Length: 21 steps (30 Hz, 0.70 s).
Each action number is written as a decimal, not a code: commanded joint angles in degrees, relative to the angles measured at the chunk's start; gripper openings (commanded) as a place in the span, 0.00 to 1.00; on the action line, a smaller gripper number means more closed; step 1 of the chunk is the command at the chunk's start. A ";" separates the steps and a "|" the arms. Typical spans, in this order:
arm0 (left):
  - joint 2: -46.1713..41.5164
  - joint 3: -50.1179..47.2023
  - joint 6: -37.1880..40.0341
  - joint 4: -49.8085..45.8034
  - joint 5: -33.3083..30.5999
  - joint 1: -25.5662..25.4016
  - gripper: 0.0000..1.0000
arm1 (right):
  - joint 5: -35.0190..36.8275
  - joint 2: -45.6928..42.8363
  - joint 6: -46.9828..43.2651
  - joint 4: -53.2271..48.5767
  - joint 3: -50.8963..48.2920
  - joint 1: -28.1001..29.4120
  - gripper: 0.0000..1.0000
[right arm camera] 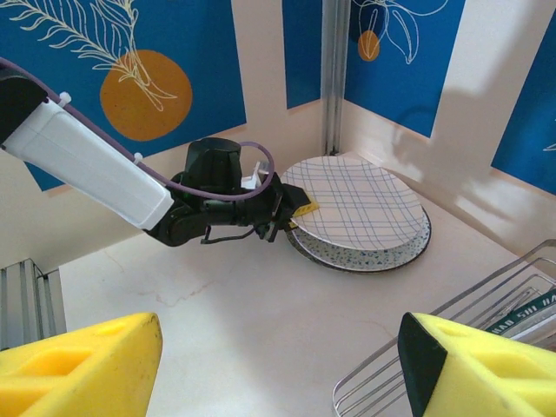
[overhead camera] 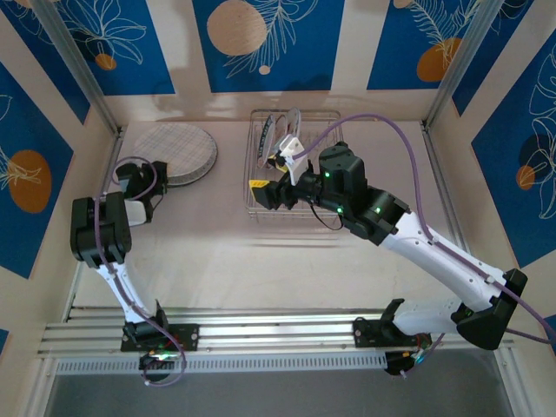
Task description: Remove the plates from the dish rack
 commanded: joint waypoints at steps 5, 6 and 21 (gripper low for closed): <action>2.11 4.29 1.86 2.46 2.04 0.91 0.00 | 0.73 1.08 0.78 1.82 2.14 -0.36 0.73; 2.52 4.79 1.91 2.25 2.15 0.88 0.00 | 0.73 1.17 0.87 1.97 2.15 -0.45 0.73; 5.53 7.86 2.34 -0.22 3.24 0.99 0.00 | 0.25 1.96 1.55 2.35 2.37 -0.80 0.73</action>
